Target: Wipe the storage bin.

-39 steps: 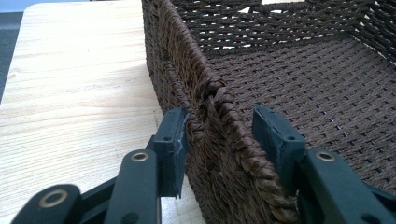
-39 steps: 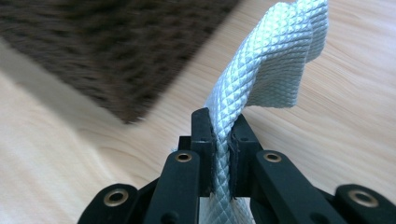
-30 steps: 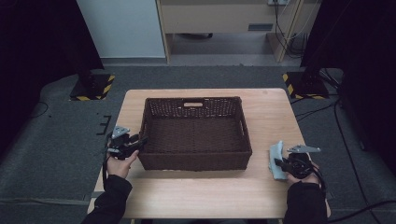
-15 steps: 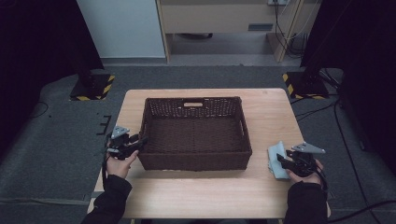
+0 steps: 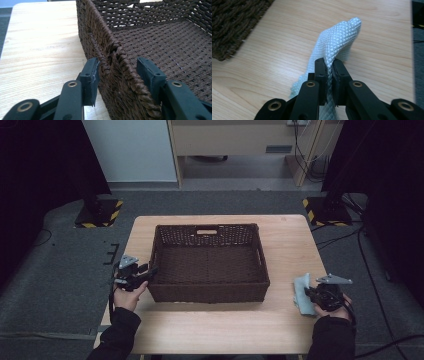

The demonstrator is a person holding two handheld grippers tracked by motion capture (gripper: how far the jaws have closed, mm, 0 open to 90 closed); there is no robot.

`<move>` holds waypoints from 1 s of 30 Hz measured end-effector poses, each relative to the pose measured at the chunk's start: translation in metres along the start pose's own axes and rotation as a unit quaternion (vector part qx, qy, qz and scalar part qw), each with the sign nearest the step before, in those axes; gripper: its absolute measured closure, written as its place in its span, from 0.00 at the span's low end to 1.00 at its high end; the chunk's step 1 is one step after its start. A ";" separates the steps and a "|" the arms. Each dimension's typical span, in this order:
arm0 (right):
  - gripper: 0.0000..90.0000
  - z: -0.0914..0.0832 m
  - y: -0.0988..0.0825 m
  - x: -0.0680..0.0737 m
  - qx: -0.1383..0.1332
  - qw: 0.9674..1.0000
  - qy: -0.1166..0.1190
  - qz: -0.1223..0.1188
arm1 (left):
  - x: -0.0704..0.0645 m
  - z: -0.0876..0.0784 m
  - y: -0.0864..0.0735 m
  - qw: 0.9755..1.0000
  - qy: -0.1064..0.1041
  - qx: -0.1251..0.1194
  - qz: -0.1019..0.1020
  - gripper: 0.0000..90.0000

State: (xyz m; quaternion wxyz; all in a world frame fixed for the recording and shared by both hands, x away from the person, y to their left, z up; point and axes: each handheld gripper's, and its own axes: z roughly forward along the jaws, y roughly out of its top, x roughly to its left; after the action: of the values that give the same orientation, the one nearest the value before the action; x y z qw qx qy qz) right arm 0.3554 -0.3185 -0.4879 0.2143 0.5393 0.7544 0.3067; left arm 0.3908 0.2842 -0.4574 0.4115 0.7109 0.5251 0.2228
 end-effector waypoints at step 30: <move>0.50 -0.024 0.048 0.030 -0.154 0.987 0.029 -0.019 | -0.003 0.001 0.000 1.000 -0.016 0.002 -0.001 0.72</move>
State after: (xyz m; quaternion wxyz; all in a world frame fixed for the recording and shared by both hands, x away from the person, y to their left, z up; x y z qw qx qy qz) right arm 0.3628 -0.2843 -0.4373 0.2787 0.4762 0.7143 0.4305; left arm 0.3904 0.2811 -0.4570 0.4186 0.7144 0.5200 0.2099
